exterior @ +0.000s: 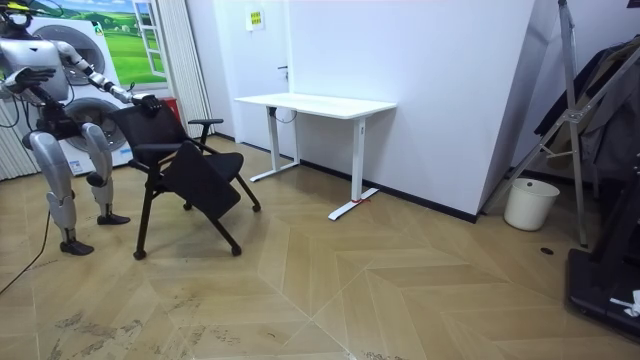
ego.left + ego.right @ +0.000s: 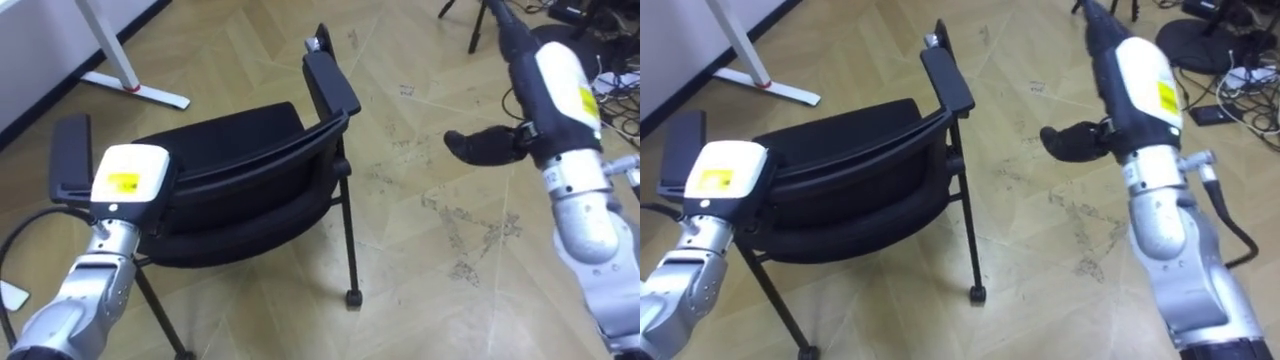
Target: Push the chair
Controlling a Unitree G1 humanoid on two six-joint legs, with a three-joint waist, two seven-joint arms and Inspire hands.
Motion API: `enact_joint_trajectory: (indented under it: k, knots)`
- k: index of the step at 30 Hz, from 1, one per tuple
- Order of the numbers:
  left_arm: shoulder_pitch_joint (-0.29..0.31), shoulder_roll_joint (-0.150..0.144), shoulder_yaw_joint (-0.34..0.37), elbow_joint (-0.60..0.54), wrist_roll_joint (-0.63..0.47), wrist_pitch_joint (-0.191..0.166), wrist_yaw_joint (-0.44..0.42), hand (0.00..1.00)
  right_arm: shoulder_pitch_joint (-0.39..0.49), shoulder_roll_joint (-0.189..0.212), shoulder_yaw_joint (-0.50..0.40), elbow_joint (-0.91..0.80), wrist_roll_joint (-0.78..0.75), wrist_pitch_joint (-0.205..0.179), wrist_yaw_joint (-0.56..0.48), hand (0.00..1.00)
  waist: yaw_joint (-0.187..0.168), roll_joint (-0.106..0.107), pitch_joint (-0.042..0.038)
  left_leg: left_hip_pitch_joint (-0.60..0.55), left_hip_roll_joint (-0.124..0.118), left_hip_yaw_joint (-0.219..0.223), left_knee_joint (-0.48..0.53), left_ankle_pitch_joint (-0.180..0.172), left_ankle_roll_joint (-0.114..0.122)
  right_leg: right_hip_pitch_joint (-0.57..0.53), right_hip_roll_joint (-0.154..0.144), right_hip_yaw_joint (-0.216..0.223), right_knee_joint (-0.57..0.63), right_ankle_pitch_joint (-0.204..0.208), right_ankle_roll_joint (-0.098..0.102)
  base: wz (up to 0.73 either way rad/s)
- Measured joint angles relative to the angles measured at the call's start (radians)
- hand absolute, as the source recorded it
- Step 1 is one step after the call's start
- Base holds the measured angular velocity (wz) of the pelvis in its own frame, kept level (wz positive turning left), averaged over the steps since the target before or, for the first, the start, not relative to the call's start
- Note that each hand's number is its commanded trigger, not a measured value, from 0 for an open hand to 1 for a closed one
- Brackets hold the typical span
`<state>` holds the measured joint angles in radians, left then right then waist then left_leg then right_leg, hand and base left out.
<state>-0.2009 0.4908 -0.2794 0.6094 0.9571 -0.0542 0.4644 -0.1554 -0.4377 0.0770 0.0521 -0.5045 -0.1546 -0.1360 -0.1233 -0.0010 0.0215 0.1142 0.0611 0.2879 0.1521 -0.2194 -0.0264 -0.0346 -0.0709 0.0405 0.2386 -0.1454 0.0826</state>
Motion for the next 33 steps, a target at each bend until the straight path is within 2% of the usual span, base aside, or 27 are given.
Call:
enact_joint_trajectory:
  k: [7,9,15,19,23,25,33]
  knots:
    - [-0.018,0.001,-0.009,-0.012,0.02,-0.005,-0.012,1.0,-0.018,-0.02,0.042,0.0,-0.061,0.003,0.073,0.0,0.025,-0.02,-0.0037,-0.004,0.0,-0.001,0.0,0.0,0.0,-0.003,0.0,-0.001,-0.001,0.0,0.0,0.0]
    - [-0.024,0.003,-0.019,-0.011,0.02,-0.005,-0.009,1.0,-0.033,-0.036,0.074,0.0,-0.072,0.004,0.081,0.0,0.031,-0.022,-0.0037,-0.003,0.0,-0.003,0.0,0.0,0.0,-0.002,0.0,-0.003,-0.001,0.0,0.0,0.0]
    - [-0.052,0.006,-0.06,-0.011,0.022,-0.003,-0.01,1.0,-0.083,-0.048,0.147,0.015,-0.1,0.003,0.093,0.0,0.047,-0.035,-0.0055,-0.002,0.003,-0.019,0.001,0.0,0.0,0.003,-0.001,-0.033,-0.002,0.001,-0.002,0.08]
    - [-0.064,0.004,-0.087,-0.002,0.027,-0.003,-0.01,1.0,-0.084,-0.048,0.179,0.015,-0.123,0.003,0.096,0.0,0.049,-0.036,-0.0051,0.004,0.006,-0.041,0.0,0.0,0.0,0.024,-0.003,-0.073,-0.005,0.001,-0.002,0.14]
    - [-0.071,0.001,-0.091,0.0,0.036,-0.005,-0.01,1.0,-0.091,-0.048,0.188,0.016,-0.178,0.004,0.111,0.0,0.061,-0.037,-0.0045,0.01,0.006,-0.045,-0.001,0.0,0.0,0.024,-0.003,-0.074,-0.004,0.001,-0.002,0.0]
    - [-0.073,0.0,-0.091,-0.001,0.037,-0.006,-0.013,1.0,-0.103,-0.048,0.2,0.016,-0.254,0.004,0.118,0.0,0.069,-0.039,-0.0032,0.011,0.006,-0.045,-0.002,0.0,0.0,0.024,-0.003,-0.073,-0.005,0.001,-0.002,-0.04]
    - [-0.099,-0.008,-0.105,-0.003,0.042,-0.011,-0.048,1.0,-0.15,-0.052,0.299,0.086,-0.291,0.002,0.134,0.0,0.094,-0.05,0.0008,0.015,0.006,-0.048,-0.002,0.0,0.0,0.04,-0.003,-0.074,-0.02,0.003,-0.004,0.0]
